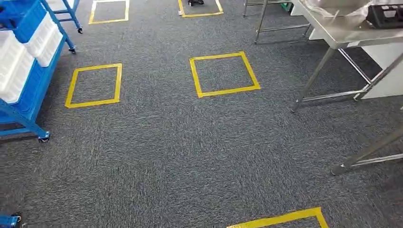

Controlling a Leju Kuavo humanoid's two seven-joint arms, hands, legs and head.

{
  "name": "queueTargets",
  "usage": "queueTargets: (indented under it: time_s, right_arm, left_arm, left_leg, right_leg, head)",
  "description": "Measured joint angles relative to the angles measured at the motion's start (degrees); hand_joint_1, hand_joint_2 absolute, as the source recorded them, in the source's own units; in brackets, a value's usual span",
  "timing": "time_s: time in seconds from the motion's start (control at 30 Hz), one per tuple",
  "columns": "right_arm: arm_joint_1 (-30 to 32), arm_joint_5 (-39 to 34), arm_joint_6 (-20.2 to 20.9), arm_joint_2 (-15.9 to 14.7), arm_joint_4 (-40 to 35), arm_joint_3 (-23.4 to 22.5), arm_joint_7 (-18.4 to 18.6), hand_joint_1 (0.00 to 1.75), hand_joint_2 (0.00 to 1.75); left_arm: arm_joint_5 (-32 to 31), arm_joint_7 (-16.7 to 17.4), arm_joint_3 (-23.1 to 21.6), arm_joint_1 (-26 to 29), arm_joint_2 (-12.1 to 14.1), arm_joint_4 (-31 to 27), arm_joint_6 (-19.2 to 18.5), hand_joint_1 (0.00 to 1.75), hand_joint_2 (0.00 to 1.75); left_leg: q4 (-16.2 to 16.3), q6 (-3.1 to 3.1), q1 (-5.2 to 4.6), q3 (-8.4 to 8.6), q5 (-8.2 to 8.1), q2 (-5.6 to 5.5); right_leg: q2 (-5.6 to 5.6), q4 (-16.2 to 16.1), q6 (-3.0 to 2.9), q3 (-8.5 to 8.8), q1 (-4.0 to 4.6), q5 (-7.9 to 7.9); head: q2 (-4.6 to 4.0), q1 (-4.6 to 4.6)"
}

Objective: Take the parts from the cabinet and place them on the table.

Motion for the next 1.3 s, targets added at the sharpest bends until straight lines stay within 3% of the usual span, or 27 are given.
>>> queueTargets:
  time_s: [0.03, 0.07, 0.1, 0.13, 0.17, 0.23, 0.3, 0.33, 0.37, 0.43, 0.5, 0.53, 0.6, 0.63, 0.67, 0.7, 0.83, 0.87, 0.9, 0.93, 1.0, 1.03, 1.07, 1.13, 1.17, 1.2, 1.3]
  right_arm:
    - [-0.3, 0.5, -0.3, -0.3, 1.0, -0.3, -0.5, 0.0, 0.0]
    - [-0.6, 0.9, -0.6, -0.7, 1.8, -0.5, -1.1, 0.0, 0.0]
    - [-0.9, 1.3, -0.9, -1.1, 2.7, -0.7, -1.6, 0.0, 0.0]
    - [-1.2, 1.4, -1.1, -1.4, 3.5, -0.9, -1.9, 0.0, 0.0]
    - [-1.5, 1.6, -1.2, -1.7, 4.3, -1.2, -2.1, 0.0, 0.0]
    - [-2.0, 1.6, -1.3, -1.9, 5.3, -1.6, -2.3, 0.0, 0.0]
    - [-2.7, 1.9, -1.5, -2.3, 6.0, -1.7, -2.4, 0.0, 0.0]
    - [-2.8, 2.0, -1.7, -2.4, 6.3, -1.7, -2.6, 0.0, 0.0]
    - [-2.9, 2.3, -2.1, -2.6, 7.0, -1.7, -2.8, 0.0, 0.0]
    - [-3.2, 3.3, -3.8, -3.3, 9.0, -1.9, -3.7, 0.0, 0.0]
    - [-3.9, 5.2, -6.5, -4.9, 12.4, -2.0, -5.2, 0.0, 0.0]
    - [-4.5, 6.2, -7.7, -5.8, 14.4, -2.0, -6.3, 0.0, 0.0]
    - [-5.3, 7.0, -8.4, -7.3, 17.2, -1.9, -8.7, 0.0, 0.0]
    - [-5.7, 7.6, -8.3, -8.0, 18.9, -1.7, -10.6, 0.0, 0.0]
    - [-5.9, 7.9, -8.2, -8.6, 20.2, -1.5, -12.1, 0.0, 0.0]
    - [-6.2, 8.2, -8.0, -9.2, 21.1, -1.4, -12.9, 0.0, 0.0]
    - [-7.6, 10.8, -7.3, -11.8, 24.8, 0.4, -17.4, 0.0, 0.0]
    - [-7.7, 11.1, -7.3, -12.4, 25.4, 0.9, -18.1, 0.0, 0.0]
    - [-7.8, 11.5, -7.5, -12.9, 26.0, 1.3, -18.7, 0.0, 0.0]
    - [-7.9, 11.8, -7.8, -13.2, 26.6, 1.6, -19.1, 0.0, 0.0]
    - [-8.3, 12.3, -8.4, -14.3, 27.3, 2.5, -19.6, 0.0, 0.0]
    - [-8.6, 12.6, -8.7, -14.7, 27.5, 2.9, -19.6, 0.0, 0.0]
    - [-8.9, 12.7, -8.9, -15.1, 27.6, 3.4, -19.7, 0.0, 0.0]
    - [-9.8, 12.9, -9.2, -15.9, 27.7, 4.2, -19.7, 0.0, 0.0]
    - [-10.2, 12.9, -9.3, -16.2, 27.7, 4.5, -19.9, 0.0, 0.0]
    - [-10.4, 12.9, -9.3, -16.5, 27.7, 4.7, -19.9, 0.0, 0.0]
    - [-11.6, 13.1, -9.4, -17.0, 27.6, 5.9, -20.0, 0.0, 0.0]
  left_arm:
    - [0.0, 0.0, -0.1, 0.0, 0.0, 0.0, 0.2, 0.0, 0.0]
    - [0.0, 0.1, -0.1, 0.0, 0.0, 0.0, 0.3, 0.0, 0.0]
    - [0.0, 0.1, -0.1, 0.0, 0.0, 0.0, 0.3, 0.0, 0.0]
    - [0.0, 0.1, -0.2, -0.1, 0.0, 0.0, 0.4, 0.0, 0.0]
    - [0.0, 0.1, -0.2, -0.3, 0.0, 0.0, 0.4, 0.0, 0.0]
    - [0.0, 0.1, -0.3, -0.5, 0.0, 0.0, 0.5, 0.0, 0.0]
    - [0.0, 0.1, -0.5, -0.2, 0.0, 0.0, 0.5, 0.0, 0.0]
    - [0.0, 0.1, -0.6, -0.2, 0.2, 0.0, 0.5, 0.0, 0.0]
    - [0.0, 0.1, -0.6, -0.2, 0.2, 0.0, 0.5, 0.0, 0.0]
    - [-0.1, 0.2, -0.9, -0.8, 0.5, 0.0, 0.8, 0.0, 0.0]
    - [-0.2, 0.4, -1.5, -1.0, 0.7, 0.0, 1.2, 0.0, 0.0]
    - [-0.2, 0.6, -1.7, -0.8, 0.9, 0.0, 1.4, 0.0, 0.0]
    - [-0.2, 0.6, -2.2, -0.8, 1.3, 0.0, 1.5, 0.0, 0.0]
    - [-0.2, 0.4, -2.5, -0.9, 1.6, 0.0, 1.5, 0.0, 0.0]
    - [-0.3, 0.3, -2.7, -1.0, 1.9, 0.0, 1.5, 0.0, 0.0]
    - [-0.3, 0.2, -2.9, -1.2, 2.0, 0.0, 1.5, 0.0, 0.0]
    - [-1.2, -1.2, -3.1, -1.0, 2.9, 0.0, 1.5, 0.0, 0.0]
    - [-1.1, -1.5, -3.2, -0.9, 2.9, 0.0, 1.5, 0.0, 0.0]
    - [-1.1, -1.7, -3.3, -1.1, 3.2, 0.0, 1.5, 0.0, 0.0]
    - [-1.1, -1.9, -3.4, -1.3, 3.4, 0.0, 1.5, 0.0, 0.0]
    - [-1.2, -2.1, -3.5, -1.5, 3.7, 0.0, 1.5, 0.0, 0.0]
    - [-1.2, -2.1, -3.6, -1.4, 3.8, 0.0, 1.5, 0.0, 0.0]
    - [-1.2, -2.1, -3.8, -1.4, 3.9, 0.0, 1.5, 0.0, 0.0]
    - [-1.3, -2.2, -4.0, -1.5, 4.0, 0.0, 1.4, 0.0, 0.0]
    - [-1.3, -2.3, -4.2, -1.6, 4.1, 0.0, 1.4, 0.0, 0.0]
    - [-1.3, -2.4, -4.2, -1.7, 4.2, 0.0, 1.4, 0.0, 0.0]
    - [-1.8, -2.5, -4.4, -1.7, 4.5, 0.0, 1.4, 0.0, 0.0]
  left_leg:
    - [0.0, -0.01, 0.0, 0.12, -0.01, -0.85]
    - [0.1, -0.09, 0.01, 0.25, -0.06, -1.77]
    - [0.2, -0.21, 0.03, 0.37, -0.14, -2.56]
    - [0.5, -0.46, 0.1, 0.38, -0.3, -3.33]
    - [0.7, -0.78, 0.02, 0.03, -0.44, -3.88]
    - [1.0, -1.57, 0.12, -0.43, -0.37, -5.04]
    - [0.6, -2.43, 0.32, -0.76, -0.07, -6.32]
    - [1.1, -2.61, 0.51, -0.74, -0.44, -6.04]
    - [2.7, -2.66, 0.21, -1.37, -1.62, -2.67]
    - [10.9, -3.04, 0.33, -5.32, -6.05, 0.42]
    - [18.3, -3.29, 0.44, -8.89, -8.62, 1.05]
    - [18.4, -3.34, 0.48, -8.86, -7.73, 1.24]
    - [11.9, -3.26, 0.5, -5.52, -3.95, 1.68]
    - [5.5, -3.08, 0.49, -2.09, -1.29, 2.84]
    - [1.4, -2.85, 0.36, -0.03, -0.89, 5.2]
    - [1.2, -2.47, -0.06, -0.09, -1.01, 5.3]
    - [0.5, -1.09, -0.03, -0.22, -0.45, 2.87]
    - [0.1, -0.71, 0.22, 0.29, -0.06, 2.43]
    - [0.0, -0.2, 0.26, 0.22, 0.14, 2.09]
    - [0.0, -0.04, 0.24, 0.04, 0.19, 1.63]
    - [0.0, 0.05, 0.03, -0.13, 0.18, 0.5]
    - [0.0, 0.05, -0.04, -0.06, 0.18, -0.05]
    - [0.0, 0.02, -0.04, 0.07, 0.15, -0.65]
    - [0.2, -0.18, -0.03, 0.38, -0.02, -1.83]
    - [0.4, -0.4, 0.01, 0.33, -0.19, -2.29]
    - [0.9, -0.73, -0.41, 0.06, -0.44, -2.73]
    - [0.7, -1.7, -0.04, -0.35, -0.2, -3.95]
  right_leg:
    - [0.01, -0.4, 0.01, -0.24, -0.09, 1.57]
    - [0.11, -3.7, -0.02, 0.86, -0.25, 4.47]
    - [0.47, -8.5, -0.1, 2.81, -0.37, 7.54]
    - [1.99, -13.6, -0.19, 4.91, -0.59, 10.35]
    - [5.11, -15.5, -0.35, 5.71, -0.76, 9.72]
    - [4.14, -15.9, -0.49, 5.62, -0.51, 9.98]
    - [3.01, -16.2, -1.16, 5.83, -0.32, 10.17]
    - [2.13, -16.8, -1.8, 6.09, -0.8, 10.58]
    - [1.43, -17.1, -2.21, 6.26, -0.58, 10.54]
    - [-0.21, -17.1, -2.54, 6.25, -0.19, 10.5]
    - [-1.93, -17.0, -2.72, 6.13, -0.01, 10.34]
    - [-2.7, -17.0, -2.7, 6.19, 0.01, 10.28]
    - [-3.89, -16.9, -2.52, 6.34, 0.02, 10.12]
    - [-4.57, -16.9, -2.29, 6.59, 0.02, 9.97]
    - [-5.16, -16.8, -2.03, 6.81, 0.16, 9.8]
    - [-5.52, -16.7, -1.65, 6.84, 0.51, 9.56]
    - [-7.31, -17.1, -0.43, 7.56, 0.52, 9.38]
    - [-5.1, -16.2, -0.12, 7.44, -0.02, 8.59]
    - [-2.46, -13.7, -0.12, 6.28, -0.09, 6.61]
    - [-0.95, -9.4, -0.1, 4.14, -0.2, 4.08]
    - [-0.09, -0.4, 0.05, -0.48, -0.25, 0.53]
    - [-0.03, 1.2, 0.04, -1.53, -0.26, 0.92]
    - [-0.01, -0.3, -0.02, -1.11, -0.26, 2.81]
    - [0.48, -9.2, -0.28, 2.67, -0.3, 8.66]
    - [2.04, -14.1, -0.46, 4.71, -0.41, 11.2]
    - [3.67, -15.9, -0.53, 5.4, -0.3, 10.51]
    - [2.49, -16.0, -0.94, 5.23, -0.13, 10.61]
  head:
    - [0.0, -0.02]
    - [0.0, 0.0]
    - [0.0, 0.0]
    - [0.0, 0.02]
    - [0.0, -0.07]
    - [0.0, -0.07]
    - [0.0, -0.04]
    - [0.0, -0.09]
    - [0.0, -0.2]
    - [0.0, -0.55]
    - [0.0, -0.55]
    - [0.0, -0.61]
    - [0.0, -0.63]
    - [0.0, -0.63]
    - [0.0, -0.63]
    - [0.0, -0.61]
    - [-0.02, -0.48]
    - [0.0, -0.44]
    - [0.0, -0.22]
    - [0.0, 0.0]
    - [0.0, 0.02]
    - [0.0, 0.05]
    - [0.0, 0.0]
    - [0.0, 0.04]
    - [0.0, 0.11]
    - [0.0, 0.13]
    - [0.0, 0.07]
